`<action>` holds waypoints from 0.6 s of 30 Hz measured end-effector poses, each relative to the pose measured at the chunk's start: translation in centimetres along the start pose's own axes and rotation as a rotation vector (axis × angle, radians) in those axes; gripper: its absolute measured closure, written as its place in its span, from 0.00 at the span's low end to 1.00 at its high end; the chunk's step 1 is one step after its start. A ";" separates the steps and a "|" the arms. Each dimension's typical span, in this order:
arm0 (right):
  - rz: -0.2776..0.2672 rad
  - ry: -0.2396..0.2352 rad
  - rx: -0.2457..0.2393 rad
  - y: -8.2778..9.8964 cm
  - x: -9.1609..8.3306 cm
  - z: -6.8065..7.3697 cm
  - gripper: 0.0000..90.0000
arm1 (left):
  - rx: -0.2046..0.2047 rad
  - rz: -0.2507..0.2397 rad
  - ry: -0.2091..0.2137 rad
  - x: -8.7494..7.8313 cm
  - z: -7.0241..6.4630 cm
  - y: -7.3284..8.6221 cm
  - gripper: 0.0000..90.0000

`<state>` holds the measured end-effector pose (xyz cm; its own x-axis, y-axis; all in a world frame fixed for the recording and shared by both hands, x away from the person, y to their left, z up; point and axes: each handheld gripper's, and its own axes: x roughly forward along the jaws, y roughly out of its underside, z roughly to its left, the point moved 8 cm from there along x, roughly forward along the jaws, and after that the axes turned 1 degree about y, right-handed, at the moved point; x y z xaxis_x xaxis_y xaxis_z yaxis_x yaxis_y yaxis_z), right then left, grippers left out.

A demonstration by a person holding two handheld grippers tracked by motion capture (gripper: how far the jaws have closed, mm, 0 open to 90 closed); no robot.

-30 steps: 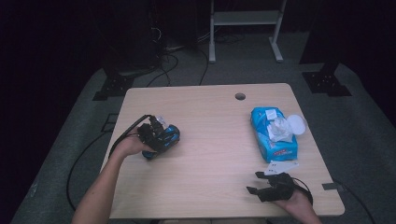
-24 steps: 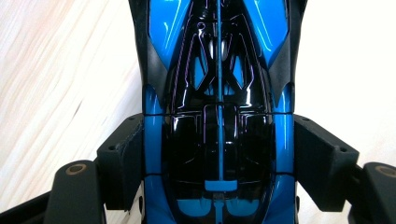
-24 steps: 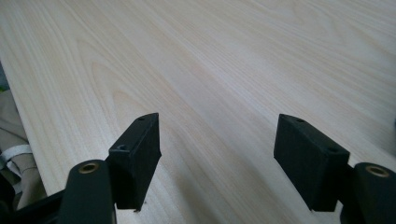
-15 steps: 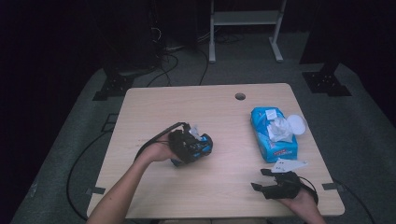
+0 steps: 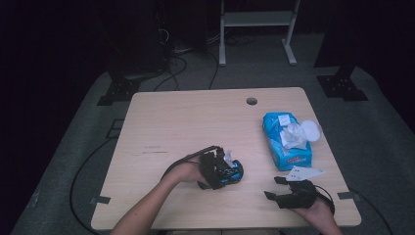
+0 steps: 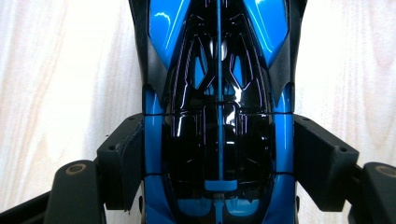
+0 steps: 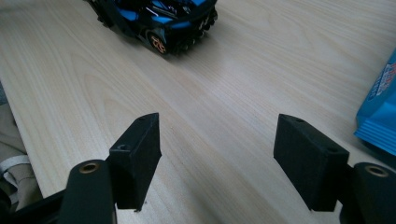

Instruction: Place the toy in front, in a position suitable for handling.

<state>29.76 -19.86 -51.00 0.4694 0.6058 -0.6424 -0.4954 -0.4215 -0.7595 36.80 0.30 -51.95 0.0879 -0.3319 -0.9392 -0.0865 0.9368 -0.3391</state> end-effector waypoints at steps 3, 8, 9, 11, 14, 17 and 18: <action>-0.003 0.001 -0.002 -0.1 0.0 0.0 0.34 | 0.009 0.012 -0.001 0.3 -0.1 0.0 0.29; -0.003 0.001 -0.001 -0.1 0.0 0.0 0.34 | 0.008 0.006 0.006 0.4 -0.2 0.0 0.29; -0.004 0.001 0.000 -0.1 0.0 0.0 0.34 | 0.007 0.005 0.008 0.4 -0.2 0.0 0.29; -0.003 0.004 0.001 -0.1 0.0 0.0 0.34 | 0.006 0.002 0.014 0.4 -0.3 0.0 0.29; -0.004 0.005 0.000 -0.1 0.0 0.0 0.34 | 0.001 -0.009 0.019 0.4 -0.3 0.0 0.29; -0.003 0.008 -0.003 -0.1 0.0 0.0 0.35 | -0.005 -0.022 0.022 0.4 -0.3 0.1 0.29; 0.000 0.009 -0.002 -0.2 -0.1 0.0 0.36 | -0.009 -0.025 0.024 0.4 -0.3 0.1 0.29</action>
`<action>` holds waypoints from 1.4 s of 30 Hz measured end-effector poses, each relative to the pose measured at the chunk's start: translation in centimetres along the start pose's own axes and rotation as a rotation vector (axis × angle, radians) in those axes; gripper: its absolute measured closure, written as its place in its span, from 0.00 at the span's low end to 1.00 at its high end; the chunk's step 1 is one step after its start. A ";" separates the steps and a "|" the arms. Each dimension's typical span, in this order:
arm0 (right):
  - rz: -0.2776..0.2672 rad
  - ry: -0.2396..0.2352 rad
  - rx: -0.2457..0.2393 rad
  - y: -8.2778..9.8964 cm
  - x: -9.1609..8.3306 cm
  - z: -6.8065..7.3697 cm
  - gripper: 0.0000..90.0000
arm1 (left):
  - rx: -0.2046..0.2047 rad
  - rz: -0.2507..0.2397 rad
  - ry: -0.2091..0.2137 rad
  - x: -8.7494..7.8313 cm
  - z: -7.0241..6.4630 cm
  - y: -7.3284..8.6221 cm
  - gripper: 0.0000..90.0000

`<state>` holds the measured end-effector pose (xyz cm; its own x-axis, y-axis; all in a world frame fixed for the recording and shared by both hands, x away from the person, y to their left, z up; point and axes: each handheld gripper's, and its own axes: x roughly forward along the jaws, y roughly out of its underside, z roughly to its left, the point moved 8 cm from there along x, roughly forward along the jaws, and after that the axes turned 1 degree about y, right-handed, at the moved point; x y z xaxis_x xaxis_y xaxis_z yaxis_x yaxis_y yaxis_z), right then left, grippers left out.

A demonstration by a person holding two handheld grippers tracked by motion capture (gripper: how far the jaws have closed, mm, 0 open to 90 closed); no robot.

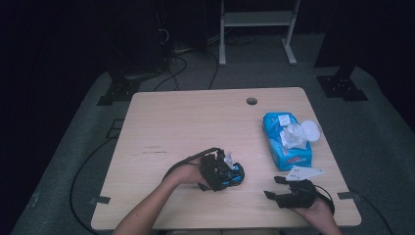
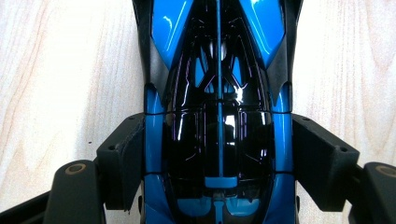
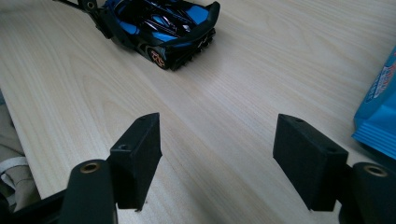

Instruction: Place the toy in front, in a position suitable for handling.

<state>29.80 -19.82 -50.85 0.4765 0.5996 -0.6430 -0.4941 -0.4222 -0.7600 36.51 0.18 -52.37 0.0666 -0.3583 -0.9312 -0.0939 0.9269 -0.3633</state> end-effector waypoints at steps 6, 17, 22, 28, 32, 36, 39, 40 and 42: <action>-0.014 0.028 -0.013 -0.7 -0.9 -0.1 0.36 | -0.008 -0.056 -0.001 -0.6 0.0 -0.4 0.24; -0.070 0.205 0.028 -3.9 -4.5 -4.1 0.40 | -0.052 -0.209 -0.067 -3.5 0.0 -0.5 0.16; -0.080 0.303 0.033 -5.9 -5.7 -7.3 0.39 | -0.081 -0.262 -0.095 -4.4 0.2 0.6 0.14; -0.043 0.364 0.124 -7.4 -5.4 -11.8 0.44 | -0.112 -0.311 -0.131 -5.2 0.4 2.0 0.14; 0.003 0.383 0.146 -7.6 -4.5 -13.5 0.46 | -0.139 -0.342 -0.143 -5.5 0.4 2.9 0.13; 0.052 0.394 0.168 -7.3 -3.1 -14.6 0.52 | -0.154 -0.366 -0.152 -5.7 0.3 3.6 0.12; 0.096 0.399 0.213 -6.8 -2.3 -15.1 0.64 | -0.168 -0.385 -0.154 -5.6 0.1 4.2 0.12; 0.108 0.404 0.236 -6.7 -2.0 -15.3 0.68 | -0.171 -0.388 -0.156 -5.6 0.1 4.3 0.12; 0.122 0.385 0.257 -6.5 -1.7 -15.2 0.73 | -0.175 -0.385 -0.157 -5.5 0.1 4.7 0.12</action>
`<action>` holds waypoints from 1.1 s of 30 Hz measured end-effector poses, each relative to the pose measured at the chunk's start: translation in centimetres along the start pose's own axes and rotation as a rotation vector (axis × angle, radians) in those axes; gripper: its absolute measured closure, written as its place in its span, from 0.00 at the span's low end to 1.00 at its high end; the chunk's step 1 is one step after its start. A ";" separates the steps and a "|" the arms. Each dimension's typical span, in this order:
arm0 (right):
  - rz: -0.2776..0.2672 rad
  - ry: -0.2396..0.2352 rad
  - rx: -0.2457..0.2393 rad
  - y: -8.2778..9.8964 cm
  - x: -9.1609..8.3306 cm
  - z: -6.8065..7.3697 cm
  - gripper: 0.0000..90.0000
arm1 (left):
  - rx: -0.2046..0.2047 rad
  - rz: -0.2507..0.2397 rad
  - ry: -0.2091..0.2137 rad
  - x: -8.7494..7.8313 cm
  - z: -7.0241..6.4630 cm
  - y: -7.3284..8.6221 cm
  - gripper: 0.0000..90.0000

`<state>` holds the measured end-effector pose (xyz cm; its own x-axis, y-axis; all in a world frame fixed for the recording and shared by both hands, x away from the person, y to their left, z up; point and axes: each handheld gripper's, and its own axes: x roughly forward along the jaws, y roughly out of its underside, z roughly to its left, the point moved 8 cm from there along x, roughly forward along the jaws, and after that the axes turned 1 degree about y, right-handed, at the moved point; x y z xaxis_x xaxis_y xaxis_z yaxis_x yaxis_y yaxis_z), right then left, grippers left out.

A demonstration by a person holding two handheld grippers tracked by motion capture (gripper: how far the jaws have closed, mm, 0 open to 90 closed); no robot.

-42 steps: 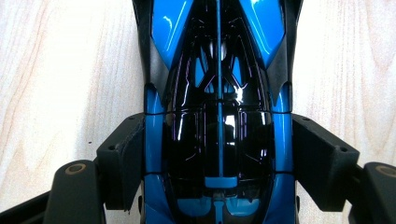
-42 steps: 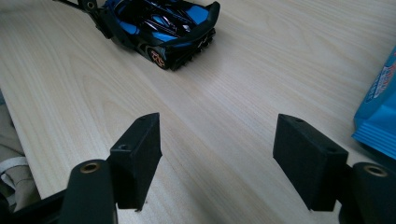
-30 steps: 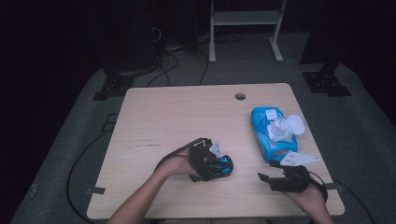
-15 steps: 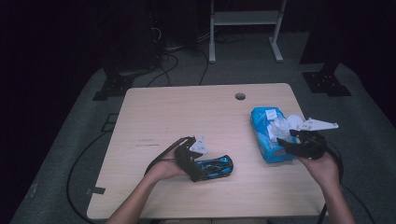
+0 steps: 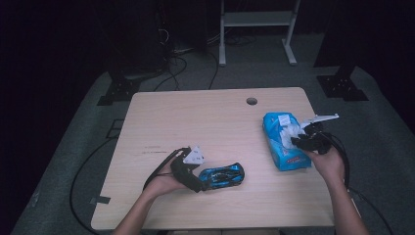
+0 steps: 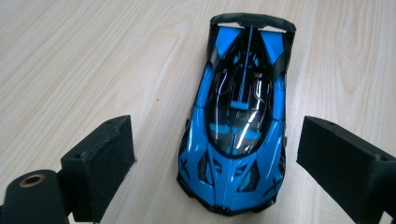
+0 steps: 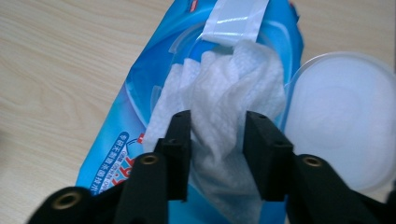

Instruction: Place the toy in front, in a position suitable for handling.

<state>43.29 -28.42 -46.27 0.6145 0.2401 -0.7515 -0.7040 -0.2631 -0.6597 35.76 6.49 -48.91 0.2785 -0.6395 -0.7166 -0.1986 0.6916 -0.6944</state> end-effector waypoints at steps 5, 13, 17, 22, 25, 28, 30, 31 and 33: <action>0.031 0.031 -0.027 0.5 0.7 0.3 0.75 | -0.017 -0.025 -0.004 -0.3 0.1 0.3 0.12; -0.024 0.029 0.018 1.7 1.2 0.1 0.65 | -0.017 -0.029 -0.010 -0.3 0.0 0.6 0.12; -0.064 0.019 0.009 2.0 1.1 0.0 0.64 | -0.009 -0.020 -0.014 -0.1 -0.1 0.6 0.12; -0.080 0.011 0.005 2.1 1.1 0.0 0.64 | -0.006 -0.017 -0.016 0.2 -0.2 0.7 0.12; -0.104 0.019 -0.012 2.2 1.1 0.0 0.65 | -0.008 -0.024 -0.016 0.2 -0.2 0.8 0.12; -0.128 0.033 -0.028 2.3 1.0 0.2 0.82 | -0.008 -0.022 -0.020 0.2 -0.1 0.9 0.12; -0.122 0.054 -0.036 2.3 0.8 0.3 0.89 | -0.010 -0.028 -0.022 0.2 -0.1 0.9 0.12; -0.120 0.049 -0.039 2.3 0.9 0.4 0.93 | -0.011 -0.031 -0.022 0.1 -0.1 1.0 0.12; -0.109 0.058 -0.035 2.2 0.8 0.5 0.96 | -0.008 -0.035 -0.022 0.1 -0.1 1.1 0.12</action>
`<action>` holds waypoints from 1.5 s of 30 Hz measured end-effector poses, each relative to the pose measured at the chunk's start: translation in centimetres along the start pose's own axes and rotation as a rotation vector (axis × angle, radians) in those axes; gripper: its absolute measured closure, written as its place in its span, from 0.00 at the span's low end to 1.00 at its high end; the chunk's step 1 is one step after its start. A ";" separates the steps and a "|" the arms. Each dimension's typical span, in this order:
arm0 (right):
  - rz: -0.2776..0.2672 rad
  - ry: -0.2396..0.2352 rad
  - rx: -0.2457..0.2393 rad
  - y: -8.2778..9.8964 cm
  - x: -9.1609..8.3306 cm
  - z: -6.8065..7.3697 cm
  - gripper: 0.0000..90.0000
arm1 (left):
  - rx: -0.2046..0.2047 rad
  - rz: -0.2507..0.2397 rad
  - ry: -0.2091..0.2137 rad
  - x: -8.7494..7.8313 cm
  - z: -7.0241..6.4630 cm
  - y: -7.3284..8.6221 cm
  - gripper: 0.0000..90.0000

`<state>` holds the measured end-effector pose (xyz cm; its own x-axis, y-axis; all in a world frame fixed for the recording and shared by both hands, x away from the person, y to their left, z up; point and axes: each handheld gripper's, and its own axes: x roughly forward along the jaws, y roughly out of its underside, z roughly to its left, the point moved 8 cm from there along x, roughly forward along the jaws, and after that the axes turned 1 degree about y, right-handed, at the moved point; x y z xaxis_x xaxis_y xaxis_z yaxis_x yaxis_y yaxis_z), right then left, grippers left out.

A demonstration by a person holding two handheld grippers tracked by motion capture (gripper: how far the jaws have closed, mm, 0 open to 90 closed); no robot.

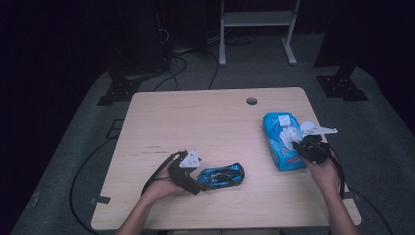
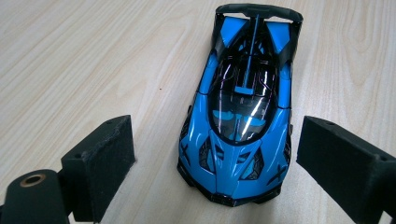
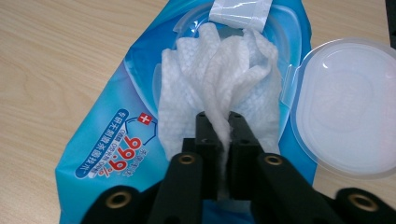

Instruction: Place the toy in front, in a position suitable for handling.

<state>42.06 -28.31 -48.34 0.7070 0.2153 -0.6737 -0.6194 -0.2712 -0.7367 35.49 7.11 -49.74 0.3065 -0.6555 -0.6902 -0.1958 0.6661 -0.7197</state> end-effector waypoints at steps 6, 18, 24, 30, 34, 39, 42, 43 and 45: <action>-0.071 -0.015 0.036 -1.8 -1.5 0.1 0.98 | -0.016 -0.016 -0.004 -0.3 0.3 0.5 0.12; -0.243 -0.140 -0.041 -7.1 -8.6 3.5 0.98 | 0.000 -0.036 -0.018 -0.8 0.2 0.8 0.10; -0.261 -0.278 -0.140 -6.3 -11.8 8.6 0.98 | -0.004 -0.016 -0.003 -0.4 -0.1 1.1 0.11; -0.184 -0.464 -0.227 -4.1 -12.6 14.2 0.98 | 0.003 -0.014 0.008 -0.1 -0.4 1.1 0.13; -0.124 -0.550 -0.254 -3.6 -11.8 16.5 0.98 | 0.010 -0.009 0.019 0.1 -0.5 1.2 0.15; -0.037 -0.657 -0.238 -3.3 -9.7 17.8 0.98 | 0.000 -0.001 0.032 0.3 -0.4 1.5 0.15; 0.010 -0.666 -0.238 -3.0 -8.0 18.1 0.98 | -0.003 0.001 0.034 0.4 -0.3 1.6 0.15; 0.018 -0.663 -0.239 -2.9 -7.4 18.2 0.98 | -0.003 0.000 0.035 0.4 -0.3 1.6 0.15; 0.044 -0.641 -0.257 -2.8 -6.2 18.4 0.97 | 0.000 -0.001 0.035 0.5 -0.4 1.6 0.15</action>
<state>33.10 -11.67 -43.18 0.2932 0.6894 -0.6624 -0.4865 -0.4888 -0.7241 34.98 7.75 -51.23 0.2735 -0.6685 -0.6916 -0.1954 0.6655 -0.7204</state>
